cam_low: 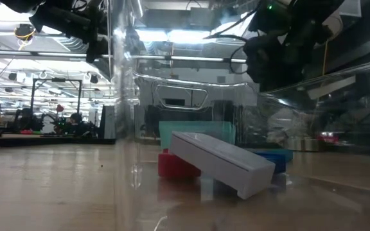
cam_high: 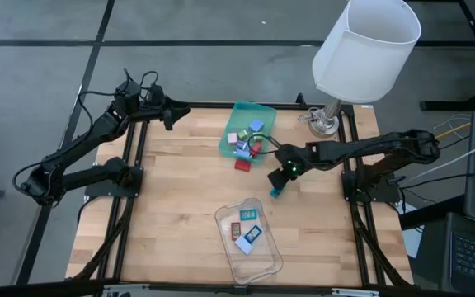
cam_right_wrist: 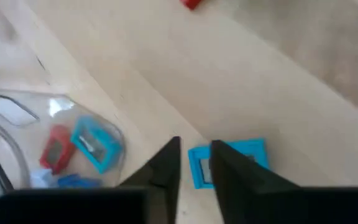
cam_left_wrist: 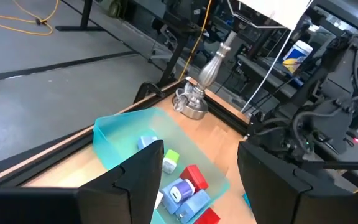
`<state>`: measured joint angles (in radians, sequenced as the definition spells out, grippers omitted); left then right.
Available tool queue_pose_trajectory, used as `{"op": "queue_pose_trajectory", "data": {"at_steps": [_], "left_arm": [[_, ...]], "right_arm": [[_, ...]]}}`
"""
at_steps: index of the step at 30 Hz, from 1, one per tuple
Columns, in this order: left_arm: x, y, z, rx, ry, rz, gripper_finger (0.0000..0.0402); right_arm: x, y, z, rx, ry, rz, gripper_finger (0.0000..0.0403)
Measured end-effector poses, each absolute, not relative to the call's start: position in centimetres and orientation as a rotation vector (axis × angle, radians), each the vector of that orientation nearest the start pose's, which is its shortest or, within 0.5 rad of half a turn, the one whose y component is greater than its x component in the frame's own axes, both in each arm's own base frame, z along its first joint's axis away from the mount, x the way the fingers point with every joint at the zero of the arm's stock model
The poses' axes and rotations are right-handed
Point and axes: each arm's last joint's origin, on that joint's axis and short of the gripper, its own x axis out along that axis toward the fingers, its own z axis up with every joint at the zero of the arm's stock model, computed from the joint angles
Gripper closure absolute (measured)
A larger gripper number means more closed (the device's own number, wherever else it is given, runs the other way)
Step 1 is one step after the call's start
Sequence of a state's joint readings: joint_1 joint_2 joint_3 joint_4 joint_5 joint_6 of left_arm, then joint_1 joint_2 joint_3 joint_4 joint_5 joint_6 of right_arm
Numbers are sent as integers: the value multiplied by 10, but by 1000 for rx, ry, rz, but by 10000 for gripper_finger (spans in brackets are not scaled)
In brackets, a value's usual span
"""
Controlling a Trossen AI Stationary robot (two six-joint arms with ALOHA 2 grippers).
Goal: Pick & Place Office items
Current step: Put the blue digital timer into the transparent bin
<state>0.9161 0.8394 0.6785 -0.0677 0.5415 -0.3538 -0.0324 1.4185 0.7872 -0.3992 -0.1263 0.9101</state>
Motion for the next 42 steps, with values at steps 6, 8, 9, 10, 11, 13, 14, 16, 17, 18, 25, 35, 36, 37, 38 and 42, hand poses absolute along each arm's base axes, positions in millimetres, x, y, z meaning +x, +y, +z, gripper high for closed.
{"op": "queue_pose_trajectory", "data": {"at_steps": [6, 8, 9, 10, 11, 13, 14, 16, 17, 18, 25, 35, 36, 37, 38, 42], "left_arm": [[124, 139, 299, -497, 99, 425, 199], [124, 139, 299, -496, 98, 432, 199], [124, 139, 299, -496, 97, 435, 199], [124, 139, 299, -500, 96, 435, 199], [124, 139, 299, -508, 95, 436, 199], [124, 139, 299, -521, 91, 441, 199], [124, 139, 299, -522, 90, 448, 199], [124, 139, 299, -528, 88, 454, 199], [124, 139, 299, -533, 86, 457, 199], [124, 140, 299, -534, 85, 464, 199], [123, 141, 299, -536, 75, 518, 199], [123, 143, 299, -548, 62, 568, 199], [123, 143, 299, -548, 62, 568, 199], [123, 143, 299, -548, 61, 568, 199], [123, 143, 299, -543, 60, 568, 199], [123, 143, 299, -532, 65, 562, 199]], "right_arm": [[259, -1, 194, 764, 1005, -269, 226], [258, 1, 193, 644, 1023, -199, 206], [257, 1, 193, 576, 1038, -161, 200], [256, 2, 192, 499, 1055, -119, 196], [254, 3, 191, 422, 1078, -77, 193], [248, 3, 187, 270, 1147, 6, 192], [245, 2, 185, 200, 1186, 41, 193], [239, -1, 181, 73, 1259, 97, 197], [235, -3, 180, 16, 1295, 125, 199], [234, -4, 179, -37, 1313, 153, 200], [242, -14, 190, -247, 1290, 10, 202], [277, -28, 248, 942, 940, -545, 219], [279, -27, 250, 999, 915, -571, 219], [279, -27, 250, 1046, 900, -614, 219], [280, -26, 248, 1095, 885, -666, 220], [293, -11, 228, 1299, 874, -822, 219]]}}
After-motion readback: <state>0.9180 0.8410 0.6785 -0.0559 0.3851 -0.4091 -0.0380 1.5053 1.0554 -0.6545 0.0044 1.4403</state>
